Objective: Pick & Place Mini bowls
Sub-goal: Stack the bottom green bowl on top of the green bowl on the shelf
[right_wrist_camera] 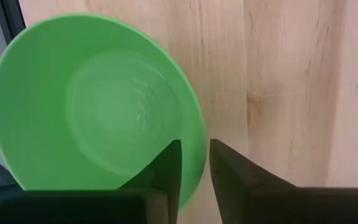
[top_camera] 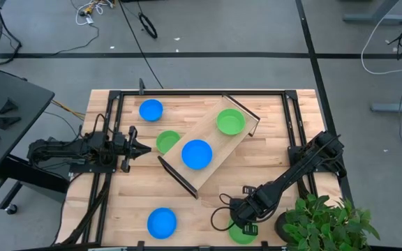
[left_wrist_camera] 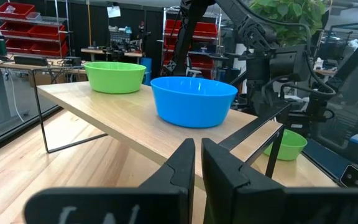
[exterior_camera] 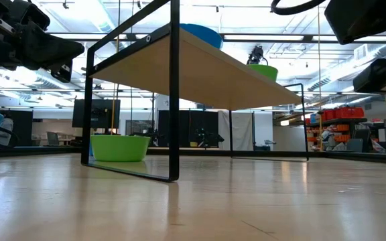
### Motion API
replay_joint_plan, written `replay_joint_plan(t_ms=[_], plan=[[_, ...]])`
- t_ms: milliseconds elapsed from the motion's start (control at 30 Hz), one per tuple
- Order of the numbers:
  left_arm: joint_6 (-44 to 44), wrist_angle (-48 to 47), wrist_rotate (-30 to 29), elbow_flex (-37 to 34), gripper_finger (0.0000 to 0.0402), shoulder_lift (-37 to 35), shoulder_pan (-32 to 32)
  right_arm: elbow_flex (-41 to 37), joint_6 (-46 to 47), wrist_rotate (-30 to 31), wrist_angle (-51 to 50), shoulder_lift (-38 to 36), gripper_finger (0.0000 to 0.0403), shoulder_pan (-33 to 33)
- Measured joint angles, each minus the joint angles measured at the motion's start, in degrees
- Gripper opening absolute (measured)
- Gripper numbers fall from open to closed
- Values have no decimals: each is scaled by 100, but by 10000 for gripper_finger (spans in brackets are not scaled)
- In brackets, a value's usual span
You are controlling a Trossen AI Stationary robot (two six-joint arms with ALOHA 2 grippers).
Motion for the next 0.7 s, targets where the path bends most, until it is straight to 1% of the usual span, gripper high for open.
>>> replay_joint_plan(t_ms=[233,433,567,700], plan=[[0,0,-2,-2,32,1,0,0,67,-1,4,-61,114,0],[0,0,-2,-2,32,2,0,0,72,11,-1,-61,118,-1],[1,0,-2,-2,32,0,2,0,63,15,-1,-61,107,-7],[0,0,0,0,32,2,0,0,63,1,-2,-61,80,-7]])
